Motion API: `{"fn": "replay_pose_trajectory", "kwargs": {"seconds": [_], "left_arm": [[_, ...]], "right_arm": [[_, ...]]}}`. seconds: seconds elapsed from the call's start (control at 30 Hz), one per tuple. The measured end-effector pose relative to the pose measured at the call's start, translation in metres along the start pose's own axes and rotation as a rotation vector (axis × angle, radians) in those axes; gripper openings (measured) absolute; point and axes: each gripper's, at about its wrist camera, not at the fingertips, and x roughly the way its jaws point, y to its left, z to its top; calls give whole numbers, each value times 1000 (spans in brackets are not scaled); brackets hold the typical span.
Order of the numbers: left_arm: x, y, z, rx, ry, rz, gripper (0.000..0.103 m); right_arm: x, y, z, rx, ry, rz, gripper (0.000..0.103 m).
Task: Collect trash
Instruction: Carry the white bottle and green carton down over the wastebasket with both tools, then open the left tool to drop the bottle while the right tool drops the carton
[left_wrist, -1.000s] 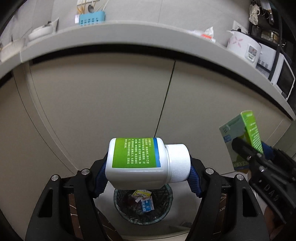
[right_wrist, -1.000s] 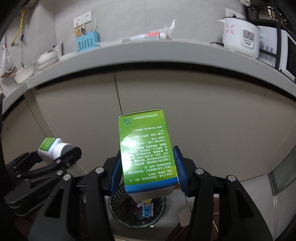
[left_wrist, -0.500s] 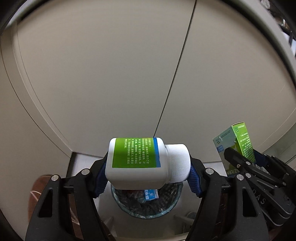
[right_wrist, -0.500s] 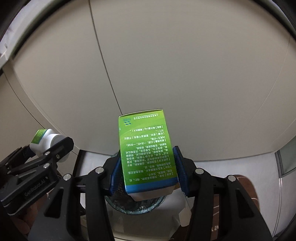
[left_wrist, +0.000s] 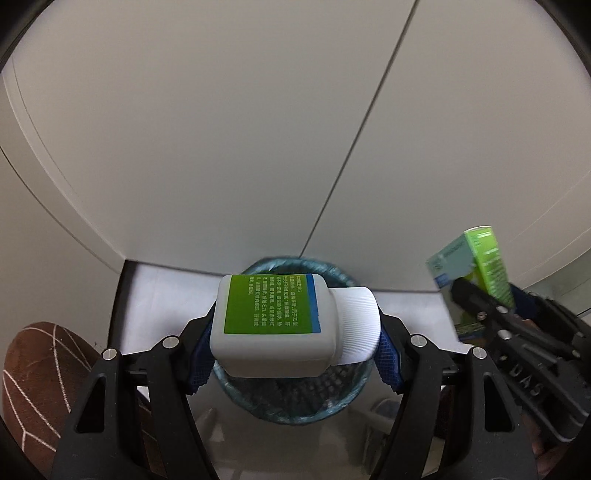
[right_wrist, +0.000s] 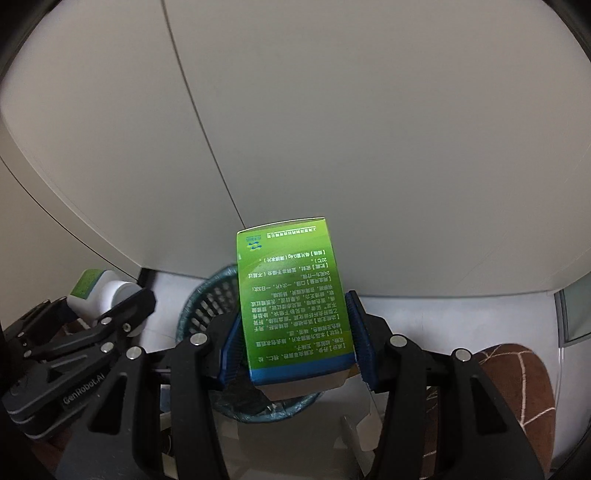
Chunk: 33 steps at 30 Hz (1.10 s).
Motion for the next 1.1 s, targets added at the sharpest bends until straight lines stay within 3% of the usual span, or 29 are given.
{"fn": "replay_pose_trajectory", "kwargs": {"seconds": [0.2,0.47,0.83,1.1], "left_arm": [[20,-2,-2,24,41,13,68],[20,-14,-7,69,60,-9,70],[-5,-8,3,86,-7,-9,95],[-1,17,11,34,3,29,97]], "right_arm": [[12,-15,-3,50,27,-15,48],[8,-32,-9,94,15,-10,48],[12,-23,-5,75,29,54,49],[28,6,2,-15,56,97,49]]}}
